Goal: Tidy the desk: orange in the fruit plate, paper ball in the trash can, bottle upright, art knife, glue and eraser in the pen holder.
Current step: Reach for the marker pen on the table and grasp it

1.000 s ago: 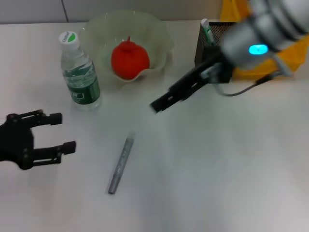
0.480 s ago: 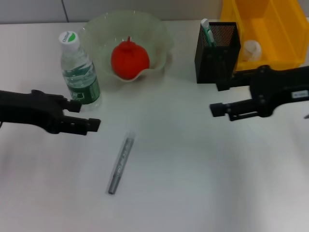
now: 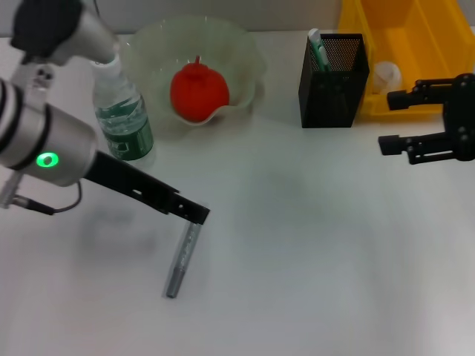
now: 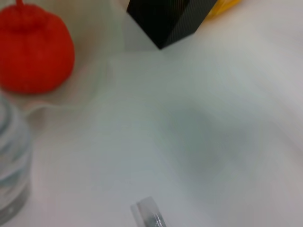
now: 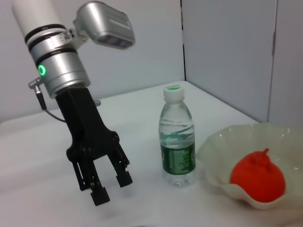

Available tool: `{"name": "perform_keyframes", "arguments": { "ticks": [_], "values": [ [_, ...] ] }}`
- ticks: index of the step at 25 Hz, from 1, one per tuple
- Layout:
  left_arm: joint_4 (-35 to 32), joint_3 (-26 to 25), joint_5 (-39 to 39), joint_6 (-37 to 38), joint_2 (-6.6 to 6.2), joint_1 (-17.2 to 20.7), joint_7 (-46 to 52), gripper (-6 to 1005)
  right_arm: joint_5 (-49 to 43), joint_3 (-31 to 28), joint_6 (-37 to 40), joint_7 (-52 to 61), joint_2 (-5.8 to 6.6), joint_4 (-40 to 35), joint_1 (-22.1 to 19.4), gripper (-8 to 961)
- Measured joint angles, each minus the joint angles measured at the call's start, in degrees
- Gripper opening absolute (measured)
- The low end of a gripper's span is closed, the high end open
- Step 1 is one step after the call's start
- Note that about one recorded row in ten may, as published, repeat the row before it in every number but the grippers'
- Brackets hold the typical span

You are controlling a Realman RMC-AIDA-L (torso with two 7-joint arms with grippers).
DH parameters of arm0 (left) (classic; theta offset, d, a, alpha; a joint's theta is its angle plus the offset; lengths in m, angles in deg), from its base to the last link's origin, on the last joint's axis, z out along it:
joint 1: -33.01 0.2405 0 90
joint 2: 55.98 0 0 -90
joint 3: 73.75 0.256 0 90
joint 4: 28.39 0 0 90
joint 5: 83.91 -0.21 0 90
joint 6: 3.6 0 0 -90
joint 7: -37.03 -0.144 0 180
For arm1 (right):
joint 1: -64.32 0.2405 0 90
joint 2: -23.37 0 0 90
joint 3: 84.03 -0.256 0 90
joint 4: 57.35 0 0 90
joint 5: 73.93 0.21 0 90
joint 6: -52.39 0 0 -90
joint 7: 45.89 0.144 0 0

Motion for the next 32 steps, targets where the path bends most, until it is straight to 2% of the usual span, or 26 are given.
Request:
{"name": "perform_keyframes", "arguments": {
  "ticks": [5,9,10,11,13,14,15,16,17,18,21,24,25,32],
  "values": [
    [1.68,4.57,-3.96,-1.92,0.16,-1.55,5.58,799,-0.01,-0.85,-0.06,-0.18,0.03,-2.96,-0.27,772],
    [2.22,7.54,-7.13,-3.28,0.24,-1.43,7.53,798,-0.19,-0.92,-0.76,-0.96,0.02,-3.20,0.30,772],
    [3.64,8.73,-9.00,-4.05,0.29,-1.55,7.89,798,-0.45,-0.68,-2.52,-2.46,-0.54,-3.71,0.54,772],
    [3.64,8.73,-9.00,-4.05,0.29,-1.55,7.89,798,-0.45,-0.68,-2.52,-2.46,-0.54,-3.71,0.54,772],
    [7.21,8.85,-10.36,-4.34,0.34,-2.87,8.00,798,-2.57,0.53,-6.05,-4.09,-2.52,-6.61,0.68,772],
    [7.21,8.85,-10.36,-4.34,0.34,-2.87,8.00,798,-2.57,0.53,-6.05,-4.09,-2.52,-6.61,0.68,772],
    [9.05,8.68,-10.87,-3.78,0.35,-4.04,8.05,798,-4.97,1.19,-8.28,-4.86,-4.05,-8.53,0.97,772],
    [9.05,8.68,-10.87,-3.78,0.35,-4.04,8.05,798,-4.97,1.19,-8.28,-4.86,-4.05,-8.53,0.97,772],
    [11.18,8.51,-12.00,-2.81,0.35,-5.88,8.11,797,-6.07,1.54,-9.39,-5.17,-4.61,-9.07,1.13,772],
    [11.18,8.51,-12.00,-2.81,0.35,-5.88,8.11,797,-6.72,2.13,-10.24,-5.43,-4.85,-9.17,1.23,772],
    [12.59,8.59,-12.73,-0.90,0.35,-7.93,8.16,797,-6.88,3.43,-11.22,-5.48,-4.84,-8.93,1.21,772],
    [12.59,8.59,-12.73,-0.90,0.35,-7.93,8.16,788,-6.83,3.31,-12.22,-5.49,-4.81,-8.49,1.17,773],
    [11.94,9.72,-12.69,0.21,0.35,-9.81,8.18,785,-6.60,3.14,-12.56,-5.53,-4.80,-8.39,1.15,773],
    [13.24,11.00,-12.21,-0.56,0.35,-12.50,8.21,763,-6.38,3.77,-12.62,-5.60,-4.74,-8.34,1.01,773]
  ]
}}
